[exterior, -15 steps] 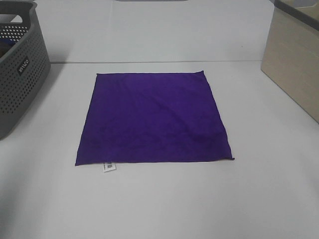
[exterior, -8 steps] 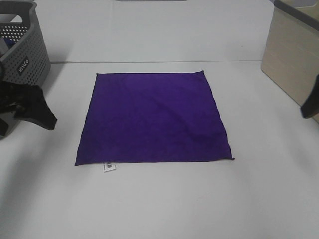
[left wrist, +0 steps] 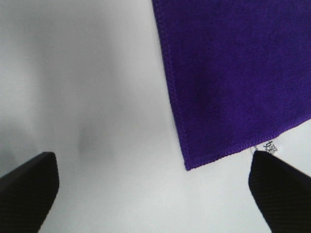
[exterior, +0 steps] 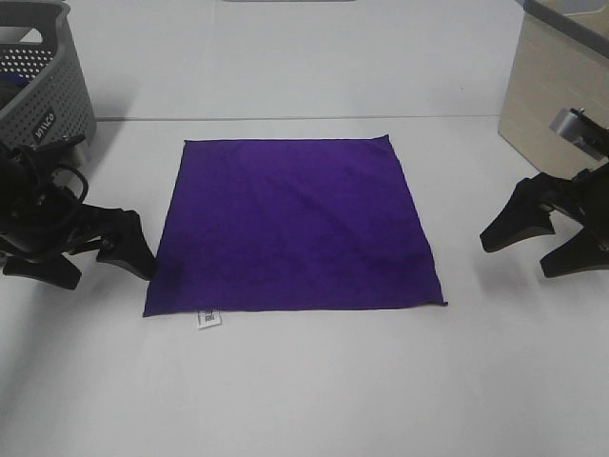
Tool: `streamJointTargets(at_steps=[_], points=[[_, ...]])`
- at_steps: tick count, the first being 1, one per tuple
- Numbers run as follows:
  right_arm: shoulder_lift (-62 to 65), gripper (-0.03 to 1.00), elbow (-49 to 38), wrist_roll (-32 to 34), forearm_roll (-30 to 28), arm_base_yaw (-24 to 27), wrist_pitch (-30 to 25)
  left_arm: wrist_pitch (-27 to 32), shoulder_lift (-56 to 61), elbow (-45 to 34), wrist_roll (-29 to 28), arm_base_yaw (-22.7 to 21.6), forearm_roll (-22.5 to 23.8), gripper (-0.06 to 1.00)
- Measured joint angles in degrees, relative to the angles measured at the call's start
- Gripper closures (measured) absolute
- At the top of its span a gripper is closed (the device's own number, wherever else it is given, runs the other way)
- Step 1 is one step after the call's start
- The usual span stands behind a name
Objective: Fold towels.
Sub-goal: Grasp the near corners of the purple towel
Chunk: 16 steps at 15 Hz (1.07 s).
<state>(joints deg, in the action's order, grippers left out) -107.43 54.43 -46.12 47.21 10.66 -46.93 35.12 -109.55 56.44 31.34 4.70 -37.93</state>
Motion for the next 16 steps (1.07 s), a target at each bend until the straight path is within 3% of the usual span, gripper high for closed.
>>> streamJointTargets(at_steps=[4,6,10,16], points=[[-6.7,0.00,3.3,-2.2,3.2,-0.1,0.4,-0.6,-3.7,0.4,6.5,0.0,-11.2,-0.05],[-8.7,0.01,4.1,-2.6,4.2,-1.1,-0.2,-0.1,-4.9,0.9,7.9,0.0,-14.0,-0.05],[-11.1,0.01,6.0,-2.7,6.8,-6.1,-0.4,0.9,-5.8,1.4,8.7,0.0,-15.8,-0.05],[-11.2,0.01,6.1,-2.6,7.2,-6.2,-0.4,0.9,-6.0,1.4,8.8,0.0,-15.6,-0.05]])
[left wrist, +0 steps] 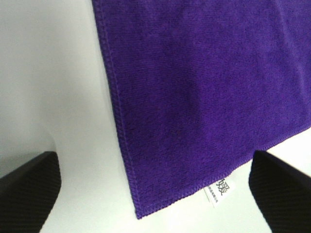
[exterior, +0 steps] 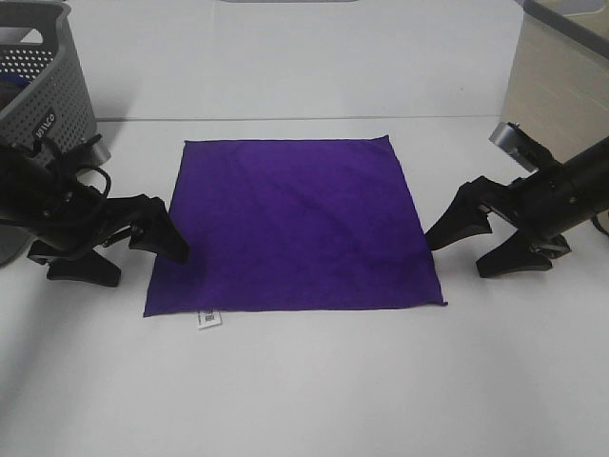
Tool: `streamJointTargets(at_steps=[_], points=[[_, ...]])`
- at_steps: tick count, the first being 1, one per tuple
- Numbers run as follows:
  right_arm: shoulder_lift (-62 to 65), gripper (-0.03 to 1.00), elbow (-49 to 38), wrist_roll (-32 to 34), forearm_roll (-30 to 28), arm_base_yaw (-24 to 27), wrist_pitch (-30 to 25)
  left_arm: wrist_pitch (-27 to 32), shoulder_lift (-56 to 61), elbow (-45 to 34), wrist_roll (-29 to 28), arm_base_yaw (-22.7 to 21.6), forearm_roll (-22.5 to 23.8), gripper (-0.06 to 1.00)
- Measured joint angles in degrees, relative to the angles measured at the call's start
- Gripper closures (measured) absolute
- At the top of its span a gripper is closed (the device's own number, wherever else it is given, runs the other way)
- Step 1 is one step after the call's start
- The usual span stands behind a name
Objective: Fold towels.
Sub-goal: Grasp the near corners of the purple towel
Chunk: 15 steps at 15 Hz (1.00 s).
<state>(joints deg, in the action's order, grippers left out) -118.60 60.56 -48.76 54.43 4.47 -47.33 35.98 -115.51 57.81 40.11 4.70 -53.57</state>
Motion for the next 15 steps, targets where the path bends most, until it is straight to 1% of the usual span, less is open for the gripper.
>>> streamJointTargets(at_steps=[3,5,7,9,10,11,12,14,15], points=[[-0.1,0.02,0.0,0.7,0.1,0.0,0.0,0.0,0.0,0.0,0.2,0.1,0.0,-0.04],[-0.7,0.04,0.1,2.2,0.7,-1.4,1.3,-0.1,-0.5,0.9,0.2,1.4,0.3,-0.04],[-2.1,0.07,1.0,2.2,2.3,-6.5,3.3,0.2,-3.2,4.8,-0.3,5.4,-0.1,-0.01],[-3.6,0.10,4.0,4.2,2.1,-11.9,4.5,2.9,-6.8,10.7,-3.3,9.0,-0.7,0.01],[-4.2,0.12,5.7,6.6,0.2,-13.9,5.0,4.6,-8.7,13.4,-5.3,10.5,-0.7,0.03],[-4.7,0.14,7.2,9.9,-3.2,-15.4,5.6,6.1,-10.0,15.5,-7.6,11.6,-0.7,0.05],[-4.7,0.18,7.8,11.7,-5.0,-16.0,5.9,6.5,-10.4,16.3,-8.7,12.0,-0.6,0.07],[-4.8,0.30,9.1,17.2,-11.5,-17.5,7.2,7.2,-11.1,17.2,-11.5,12.4,-0.2,0.15],[-5.0,0.40,9.4,19.3,-14.0,-17.7,7.8,7.0,-11.3,17.2,-12.1,12.4,0.5,0.24]])
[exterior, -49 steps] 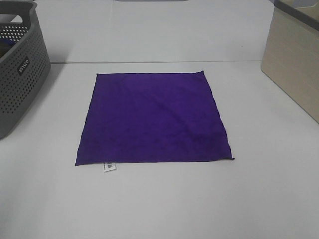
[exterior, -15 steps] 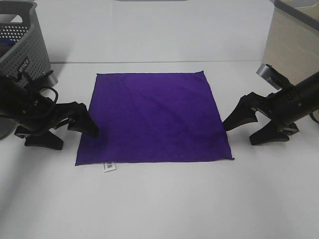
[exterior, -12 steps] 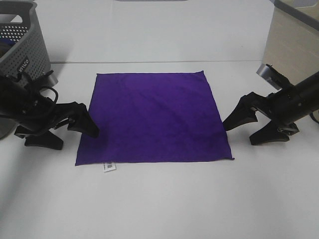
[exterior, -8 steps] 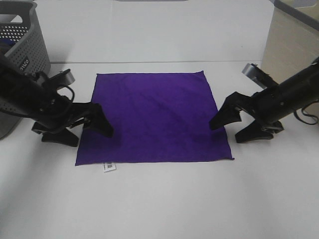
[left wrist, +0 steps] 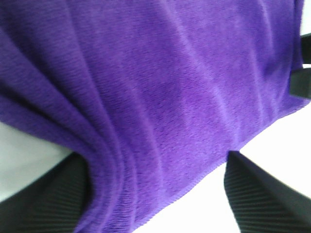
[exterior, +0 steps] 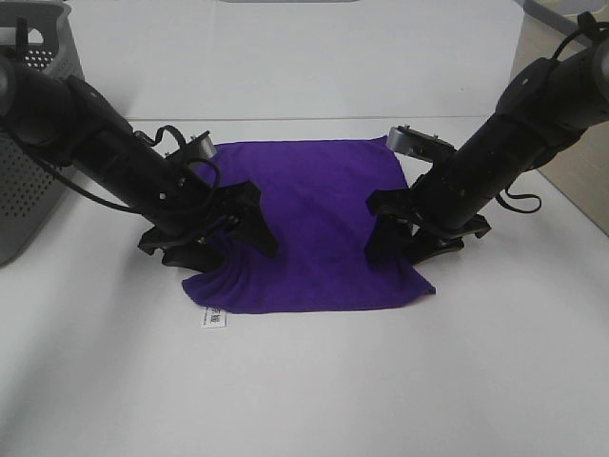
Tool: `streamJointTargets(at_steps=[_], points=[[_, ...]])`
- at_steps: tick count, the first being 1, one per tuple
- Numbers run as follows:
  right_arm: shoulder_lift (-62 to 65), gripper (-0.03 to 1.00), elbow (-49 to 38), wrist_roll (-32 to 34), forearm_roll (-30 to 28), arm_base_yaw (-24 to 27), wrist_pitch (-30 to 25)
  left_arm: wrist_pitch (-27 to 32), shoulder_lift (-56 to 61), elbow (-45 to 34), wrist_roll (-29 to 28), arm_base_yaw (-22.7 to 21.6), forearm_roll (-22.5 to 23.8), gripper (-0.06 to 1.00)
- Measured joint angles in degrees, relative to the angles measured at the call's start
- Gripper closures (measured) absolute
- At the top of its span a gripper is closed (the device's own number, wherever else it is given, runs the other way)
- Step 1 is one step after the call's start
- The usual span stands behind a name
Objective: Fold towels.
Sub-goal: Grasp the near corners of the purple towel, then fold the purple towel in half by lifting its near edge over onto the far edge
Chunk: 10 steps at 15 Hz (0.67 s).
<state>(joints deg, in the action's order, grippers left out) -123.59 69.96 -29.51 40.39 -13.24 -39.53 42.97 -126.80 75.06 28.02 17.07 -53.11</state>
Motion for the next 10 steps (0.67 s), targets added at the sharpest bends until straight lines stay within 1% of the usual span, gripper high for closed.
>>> streamJointTargets(at_steps=[2,3,4,5,6,8,10], points=[[-0.1,0.63,0.2,2.7,-4.2,0.0,1.0,-0.1,-0.6,0.0,-0.4,0.0,0.8,0.47],[-0.2,0.75,0.2,3.4,-5.4,0.0,1.5,-0.2,-0.9,-0.1,-0.4,0.0,1.3,0.61],[-0.2,0.88,0.2,3.8,-6.3,0.0,1.9,-0.2,-1.1,-0.3,-0.3,0.0,1.4,0.78],[-0.2,0.94,0.2,3.8,-6.4,0.0,1.9,-0.2,-1.4,-0.5,0.3,0.0,1.5,0.89],[-0.2,0.94,0.2,3.8,-6.4,0.0,1.8,0.0,-1.5,-0.5,1.0,0.0,1.5,0.93],[-0.2,0.94,0.2,3.8,-5.8,0.1,1.2,0.9,-1.6,0.0,1.4,0.0,2.2,0.94],[0.2,0.94,0.2,3.8,-4.4,0.1,-0.6,4.3,-2.0,2.1,1.5,0.0,5.3,0.94]])
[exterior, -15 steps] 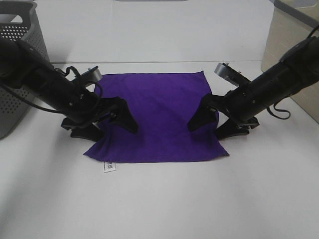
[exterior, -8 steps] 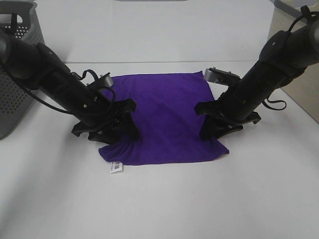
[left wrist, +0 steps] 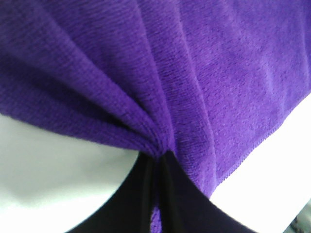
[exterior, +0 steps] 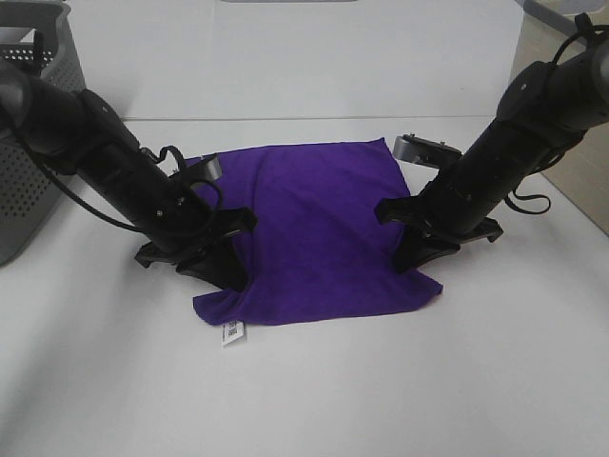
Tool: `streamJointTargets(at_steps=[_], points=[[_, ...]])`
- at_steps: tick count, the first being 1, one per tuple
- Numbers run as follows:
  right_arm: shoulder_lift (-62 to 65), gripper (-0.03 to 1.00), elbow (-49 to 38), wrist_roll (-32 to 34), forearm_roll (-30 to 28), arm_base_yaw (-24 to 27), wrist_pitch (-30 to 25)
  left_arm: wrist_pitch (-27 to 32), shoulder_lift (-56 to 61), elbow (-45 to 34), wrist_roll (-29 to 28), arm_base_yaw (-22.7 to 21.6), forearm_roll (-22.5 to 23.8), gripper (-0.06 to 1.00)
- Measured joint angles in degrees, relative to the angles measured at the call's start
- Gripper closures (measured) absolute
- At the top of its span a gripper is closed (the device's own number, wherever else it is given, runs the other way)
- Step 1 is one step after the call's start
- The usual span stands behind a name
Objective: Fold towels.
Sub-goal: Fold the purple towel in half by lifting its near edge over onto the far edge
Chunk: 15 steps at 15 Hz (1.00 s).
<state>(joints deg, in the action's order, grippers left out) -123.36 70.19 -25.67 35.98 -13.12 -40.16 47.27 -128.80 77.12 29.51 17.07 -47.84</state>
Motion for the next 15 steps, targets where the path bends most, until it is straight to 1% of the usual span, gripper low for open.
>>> streamJointTargets(at_steps=[2,5,6,8,9,10,12,13,14,15], points=[[1.4,0.94,-0.7,0.0,0.2,0.0,-1.1,4.9,-0.7,3.0,0.0,0.0,2.7,0.94],[5.4,0.94,-1.7,0.0,0.5,0.0,-1.5,13.2,-0.9,8.1,-0.4,0.0,6.3,0.94],[7.6,0.94,-1.7,0.0,1.1,0.0,-1.5,15.6,-0.9,9.9,-2.0,0.0,8.5,0.94],[10.5,0.94,-1.7,0.0,1.5,0.0,-1.8,17.6,-0.4,12.3,-6.3,0.0,14.2,0.94],[11.5,0.94,-1.7,0.0,1.5,0.0,-1.9,17.8,0.5,13.1,-8.9,0.0,17.3,0.94],[11.7,0.94,0.2,0.0,1.5,0.0,-2.5,17.6,3.9,14.2,-13.5,-0.1,22.7,0.94],[11.6,0.94,4.7,-0.1,1.3,0.0,-1.6,14.8,6.4,14.4,-16.7,-0.2,24.8,0.94],[11.5,0.94,7.9,-0.1,0.7,0.0,-0.7,12.5,7.0,14.6,-17.4,-0.2,24.9,0.94],[10.8,0.94,12.1,-0.1,-0.2,0.0,-0.1,8.5,7.2,14.6,-18.3,-0.2,25.0,0.94],[10.3,0.94,14.0,-0.1,-0.7,0.0,0.0,6.4,7.3,14.6,-18.9,-0.2,25.0,0.94]])
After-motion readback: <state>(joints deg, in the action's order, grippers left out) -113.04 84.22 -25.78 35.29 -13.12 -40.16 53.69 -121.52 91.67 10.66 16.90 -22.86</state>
